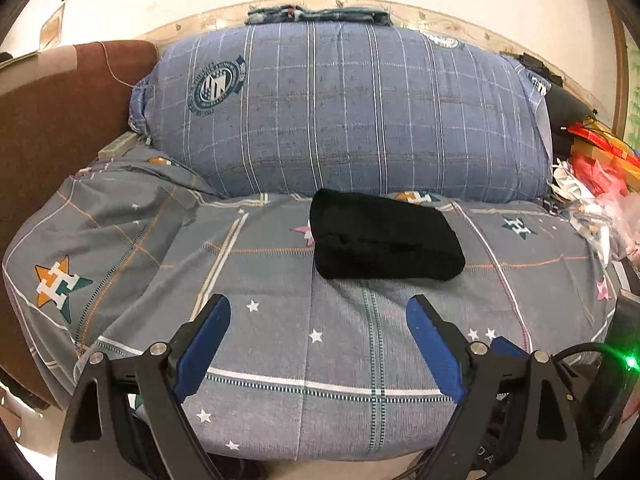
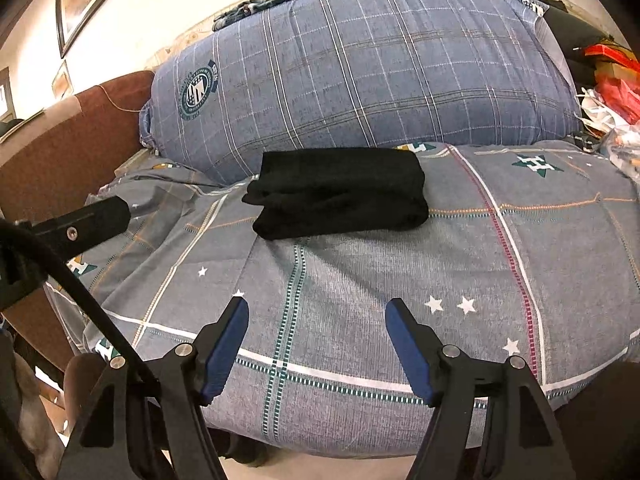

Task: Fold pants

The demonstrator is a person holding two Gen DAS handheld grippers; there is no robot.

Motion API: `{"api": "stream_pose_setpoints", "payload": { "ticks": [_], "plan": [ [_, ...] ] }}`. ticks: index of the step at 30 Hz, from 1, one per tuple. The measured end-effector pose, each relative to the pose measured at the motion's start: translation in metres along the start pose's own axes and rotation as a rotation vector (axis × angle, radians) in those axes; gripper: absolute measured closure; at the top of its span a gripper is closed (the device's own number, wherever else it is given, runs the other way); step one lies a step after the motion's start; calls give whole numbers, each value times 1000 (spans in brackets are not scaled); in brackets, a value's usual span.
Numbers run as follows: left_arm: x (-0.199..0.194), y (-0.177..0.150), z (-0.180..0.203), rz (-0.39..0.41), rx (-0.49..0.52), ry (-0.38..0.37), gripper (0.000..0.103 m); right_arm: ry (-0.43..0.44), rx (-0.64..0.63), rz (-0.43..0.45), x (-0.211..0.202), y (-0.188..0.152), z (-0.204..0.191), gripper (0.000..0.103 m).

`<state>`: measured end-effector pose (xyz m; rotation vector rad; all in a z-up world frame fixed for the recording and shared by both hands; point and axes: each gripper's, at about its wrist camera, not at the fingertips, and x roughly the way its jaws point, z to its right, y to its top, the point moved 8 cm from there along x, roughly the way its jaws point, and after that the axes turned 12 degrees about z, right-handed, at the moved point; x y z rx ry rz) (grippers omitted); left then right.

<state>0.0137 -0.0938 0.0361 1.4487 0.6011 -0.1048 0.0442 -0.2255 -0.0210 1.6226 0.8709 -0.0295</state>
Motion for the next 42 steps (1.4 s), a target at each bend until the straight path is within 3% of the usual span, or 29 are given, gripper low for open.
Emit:
{"api": "stream_pose_setpoints", "payload": {
  "ticks": [10, 42],
  "plan": [
    [12, -13, -4, -65, -34, -3, 14, -11, -3, -41, 8, -10, 1, 26],
    [18, -26, -15, -99, -89, -3, 14, -4, -35, -96, 18, -30, -9, 24]
  ]
}}
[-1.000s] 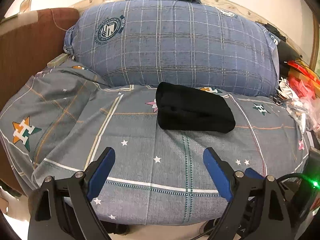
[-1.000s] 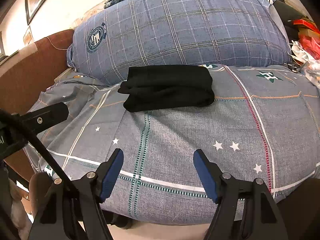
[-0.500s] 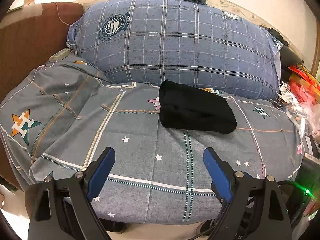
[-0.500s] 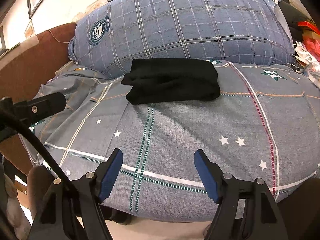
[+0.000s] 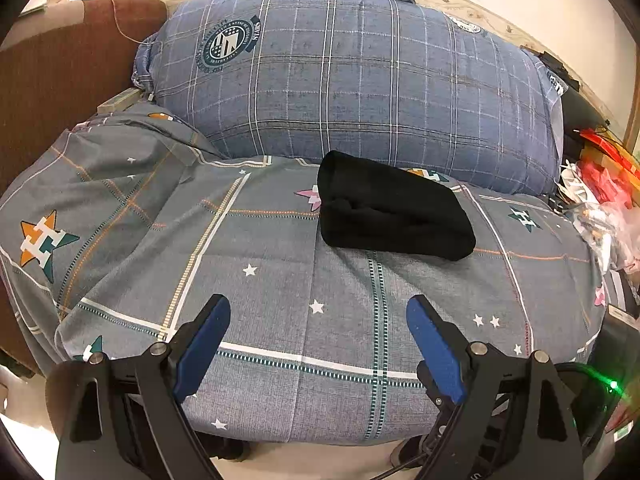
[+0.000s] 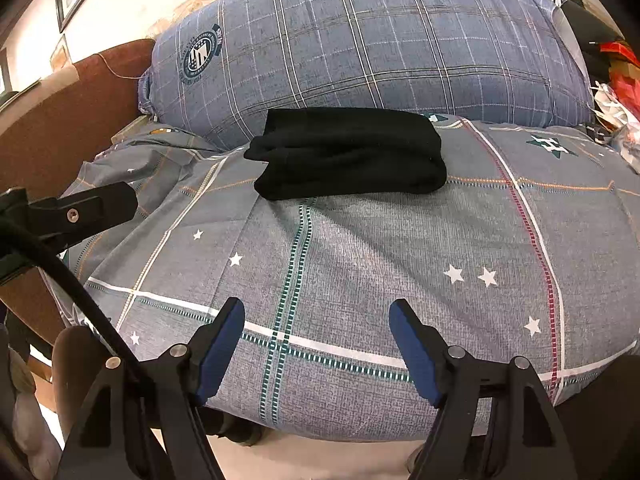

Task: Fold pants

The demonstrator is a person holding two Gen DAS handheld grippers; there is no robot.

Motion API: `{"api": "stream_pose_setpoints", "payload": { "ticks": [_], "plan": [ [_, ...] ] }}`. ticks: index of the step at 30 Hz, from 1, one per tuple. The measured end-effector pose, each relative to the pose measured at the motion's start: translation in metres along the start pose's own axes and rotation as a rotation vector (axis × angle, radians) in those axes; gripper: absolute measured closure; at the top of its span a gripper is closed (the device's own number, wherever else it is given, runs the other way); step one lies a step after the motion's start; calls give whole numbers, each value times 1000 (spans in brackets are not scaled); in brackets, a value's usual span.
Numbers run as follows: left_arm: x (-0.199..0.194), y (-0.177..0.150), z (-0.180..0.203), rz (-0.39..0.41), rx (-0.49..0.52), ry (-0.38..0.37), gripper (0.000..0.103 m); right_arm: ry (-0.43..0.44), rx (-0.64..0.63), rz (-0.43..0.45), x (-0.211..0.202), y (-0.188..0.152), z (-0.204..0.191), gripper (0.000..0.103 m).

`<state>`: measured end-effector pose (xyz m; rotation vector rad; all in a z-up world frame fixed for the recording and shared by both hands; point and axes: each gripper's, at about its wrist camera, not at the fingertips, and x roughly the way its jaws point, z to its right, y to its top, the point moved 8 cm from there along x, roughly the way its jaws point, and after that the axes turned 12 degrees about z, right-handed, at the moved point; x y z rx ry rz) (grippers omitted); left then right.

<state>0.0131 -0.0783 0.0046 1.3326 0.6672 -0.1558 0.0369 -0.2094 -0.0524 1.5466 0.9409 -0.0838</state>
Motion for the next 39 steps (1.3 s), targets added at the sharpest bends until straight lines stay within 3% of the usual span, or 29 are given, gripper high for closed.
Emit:
{"api": "stream_pose_setpoints", "payload": {
  "ticks": [29, 39],
  "plan": [
    [14, -10, 3, -52, 27, -5, 14, 2, 6, -58, 12, -13, -4, 20],
    [4, -5, 1, -23, 25, -9, 14, -2, 11, -47, 6, -12, -4, 20]
  ]
}}
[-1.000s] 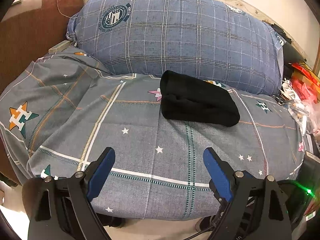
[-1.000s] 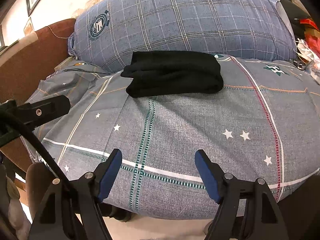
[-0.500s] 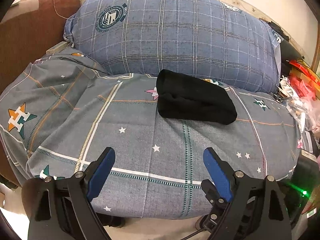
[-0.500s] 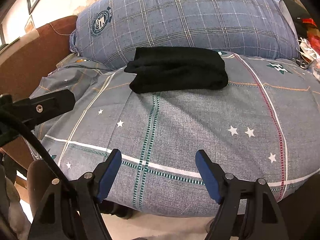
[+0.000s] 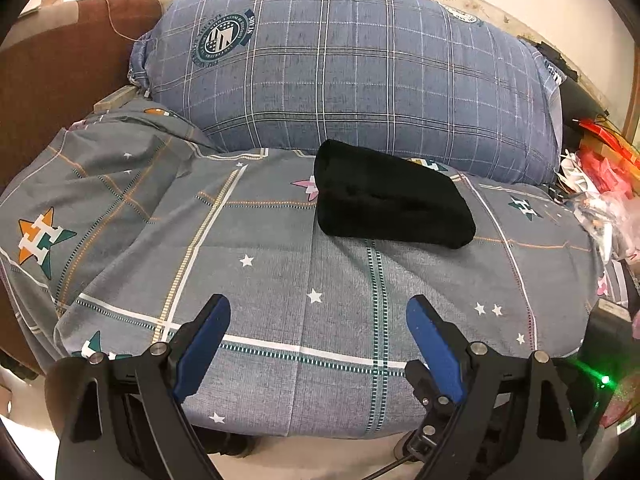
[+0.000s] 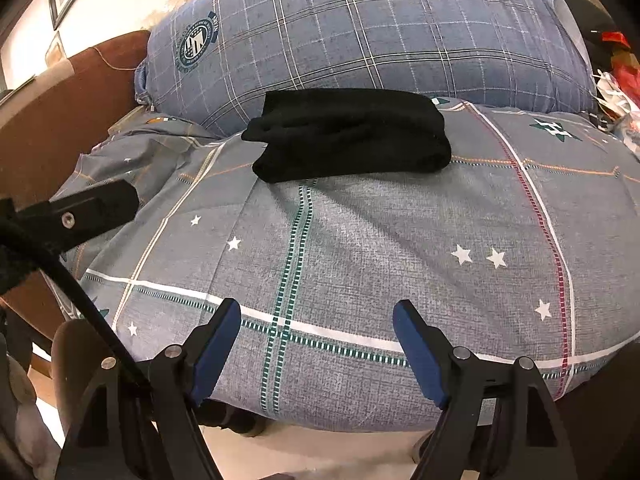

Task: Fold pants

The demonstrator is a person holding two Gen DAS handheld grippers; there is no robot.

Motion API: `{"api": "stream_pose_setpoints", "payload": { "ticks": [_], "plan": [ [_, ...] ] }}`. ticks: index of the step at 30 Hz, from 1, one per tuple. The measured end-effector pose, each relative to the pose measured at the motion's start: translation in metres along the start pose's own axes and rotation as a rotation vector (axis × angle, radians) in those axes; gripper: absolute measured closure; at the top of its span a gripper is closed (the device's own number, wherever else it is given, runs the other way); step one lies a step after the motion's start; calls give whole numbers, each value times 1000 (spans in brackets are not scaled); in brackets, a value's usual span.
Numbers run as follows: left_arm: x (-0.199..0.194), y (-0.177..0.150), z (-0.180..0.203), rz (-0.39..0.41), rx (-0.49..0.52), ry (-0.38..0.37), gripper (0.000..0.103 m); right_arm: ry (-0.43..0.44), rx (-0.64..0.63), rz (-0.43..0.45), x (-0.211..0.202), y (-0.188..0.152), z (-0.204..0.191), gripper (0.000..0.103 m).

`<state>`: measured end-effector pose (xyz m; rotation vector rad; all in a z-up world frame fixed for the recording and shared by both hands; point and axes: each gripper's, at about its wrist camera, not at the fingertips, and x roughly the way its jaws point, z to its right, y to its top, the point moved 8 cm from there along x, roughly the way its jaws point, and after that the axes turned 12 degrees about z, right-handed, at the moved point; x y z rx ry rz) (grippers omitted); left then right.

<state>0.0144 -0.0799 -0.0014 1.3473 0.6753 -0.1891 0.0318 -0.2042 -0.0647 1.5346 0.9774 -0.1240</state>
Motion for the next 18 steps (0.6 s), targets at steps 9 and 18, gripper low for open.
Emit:
{"api": "stream_pose_setpoints", "payload": {
  "ticks": [9, 18],
  "plan": [
    [4, -3, -1, -15, -6, 2, 14, 0, -4, -15, 4, -4, -2, 20],
    [6, -6, -1, -21, -4, 0, 14, -2, 4, -23, 6, -7, 1, 20]
  ]
}}
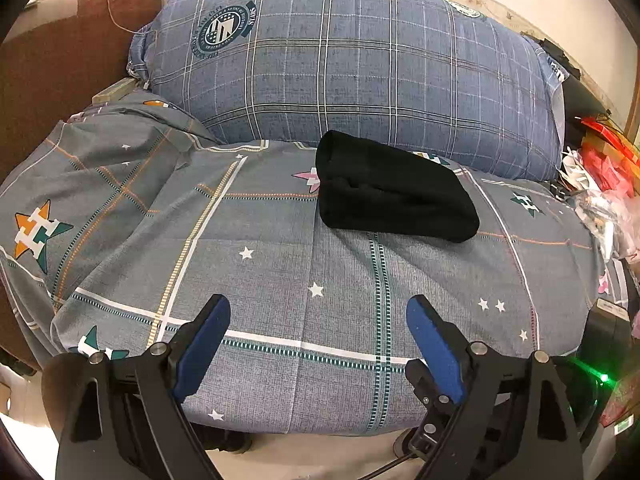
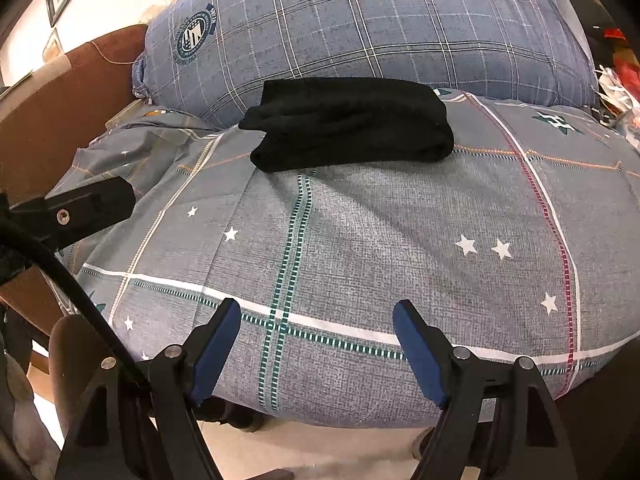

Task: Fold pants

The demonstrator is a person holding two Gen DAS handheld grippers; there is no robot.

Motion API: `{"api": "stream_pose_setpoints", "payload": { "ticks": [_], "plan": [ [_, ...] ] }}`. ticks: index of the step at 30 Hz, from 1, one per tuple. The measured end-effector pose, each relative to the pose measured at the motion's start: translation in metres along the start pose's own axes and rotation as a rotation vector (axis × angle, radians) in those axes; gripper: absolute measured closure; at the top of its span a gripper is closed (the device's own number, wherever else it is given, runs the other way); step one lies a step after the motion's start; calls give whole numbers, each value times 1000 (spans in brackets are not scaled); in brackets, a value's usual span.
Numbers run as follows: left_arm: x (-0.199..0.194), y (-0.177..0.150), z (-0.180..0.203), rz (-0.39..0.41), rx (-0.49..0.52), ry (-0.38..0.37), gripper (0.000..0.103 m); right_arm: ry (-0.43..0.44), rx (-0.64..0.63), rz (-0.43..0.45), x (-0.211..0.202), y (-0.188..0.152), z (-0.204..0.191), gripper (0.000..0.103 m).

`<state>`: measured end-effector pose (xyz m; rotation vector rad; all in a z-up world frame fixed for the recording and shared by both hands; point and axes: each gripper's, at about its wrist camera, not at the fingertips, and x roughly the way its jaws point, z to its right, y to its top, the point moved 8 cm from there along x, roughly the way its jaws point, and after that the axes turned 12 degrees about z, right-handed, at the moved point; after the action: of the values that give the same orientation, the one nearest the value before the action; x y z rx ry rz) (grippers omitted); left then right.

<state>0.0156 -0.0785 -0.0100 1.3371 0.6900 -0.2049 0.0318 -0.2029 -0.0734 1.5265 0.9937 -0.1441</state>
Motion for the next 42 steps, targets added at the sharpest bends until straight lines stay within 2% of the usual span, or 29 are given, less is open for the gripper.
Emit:
{"api": "stream_pose_setpoints", "payload": {
  "ticks": [33, 42],
  "plan": [
    [6, -1, -3, -15, -6, 1, 14, -13, 9, -27, 8, -5, 2, 20],
    [19, -6, -6, -47, -23, 3, 14, -30, 31, -18, 6, -1, 14, 20]
  ]
}}
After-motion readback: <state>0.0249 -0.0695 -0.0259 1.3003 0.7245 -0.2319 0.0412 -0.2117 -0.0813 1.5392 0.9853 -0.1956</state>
